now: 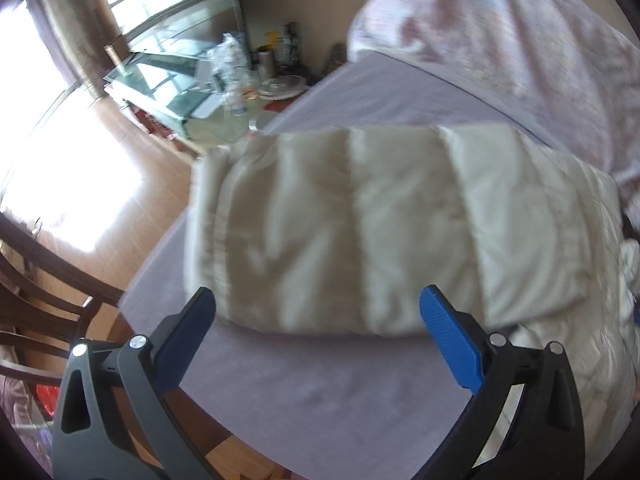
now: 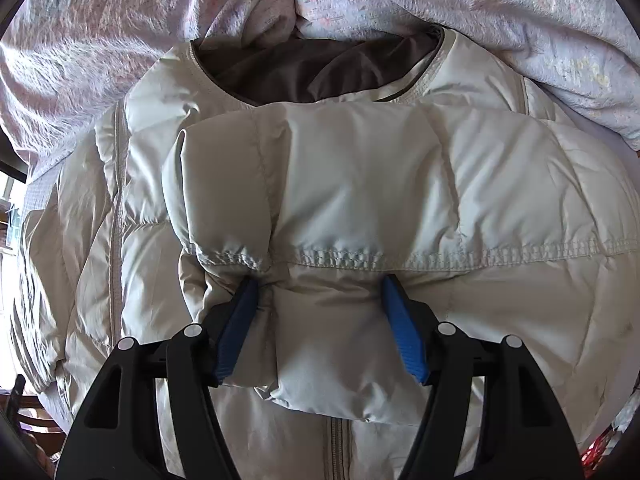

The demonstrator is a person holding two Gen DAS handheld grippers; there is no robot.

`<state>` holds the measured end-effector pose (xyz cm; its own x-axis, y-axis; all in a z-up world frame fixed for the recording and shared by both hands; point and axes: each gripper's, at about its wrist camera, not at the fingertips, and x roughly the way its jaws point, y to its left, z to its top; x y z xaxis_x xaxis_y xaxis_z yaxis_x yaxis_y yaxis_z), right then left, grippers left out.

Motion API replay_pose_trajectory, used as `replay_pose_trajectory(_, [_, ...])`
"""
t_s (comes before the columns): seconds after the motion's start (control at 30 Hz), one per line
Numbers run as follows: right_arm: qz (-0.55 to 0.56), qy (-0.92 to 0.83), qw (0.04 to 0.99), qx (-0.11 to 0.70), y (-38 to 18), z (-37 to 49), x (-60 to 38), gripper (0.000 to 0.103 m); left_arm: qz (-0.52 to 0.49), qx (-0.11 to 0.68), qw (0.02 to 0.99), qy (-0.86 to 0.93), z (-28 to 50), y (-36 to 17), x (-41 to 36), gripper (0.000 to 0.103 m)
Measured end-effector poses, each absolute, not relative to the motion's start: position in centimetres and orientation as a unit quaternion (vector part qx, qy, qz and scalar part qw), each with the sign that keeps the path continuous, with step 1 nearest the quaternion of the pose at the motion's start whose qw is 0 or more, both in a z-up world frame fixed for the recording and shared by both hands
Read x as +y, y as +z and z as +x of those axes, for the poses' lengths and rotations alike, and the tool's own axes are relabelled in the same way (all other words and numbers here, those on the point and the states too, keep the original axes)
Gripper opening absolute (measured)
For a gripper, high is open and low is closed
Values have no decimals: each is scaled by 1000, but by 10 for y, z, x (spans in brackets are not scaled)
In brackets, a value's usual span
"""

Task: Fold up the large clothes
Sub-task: 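Fold the gripped sleeve across the jacket front with the right gripper, then grasp the other sleeve cuff with the left gripper and lift it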

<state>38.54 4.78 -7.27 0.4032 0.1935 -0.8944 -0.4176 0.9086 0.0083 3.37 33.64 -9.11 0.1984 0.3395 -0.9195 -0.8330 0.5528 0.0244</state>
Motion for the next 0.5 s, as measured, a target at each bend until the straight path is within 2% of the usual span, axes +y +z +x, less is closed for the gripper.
replay_pose_trajectory(0.13, [-108,184,830,515,-71,385,45,66,-268,479,722,420,19,-94,372,101])
replay_pose_trajectory(0.33, [-107,189,829,516,-70,385,41,66,-326,473,713,401,8,-118,401,80])
replay_pose_trajectory(0.5, [-105,194,829,514,-69,385,36,67,-345,461,716,394,3,-130,401,76])
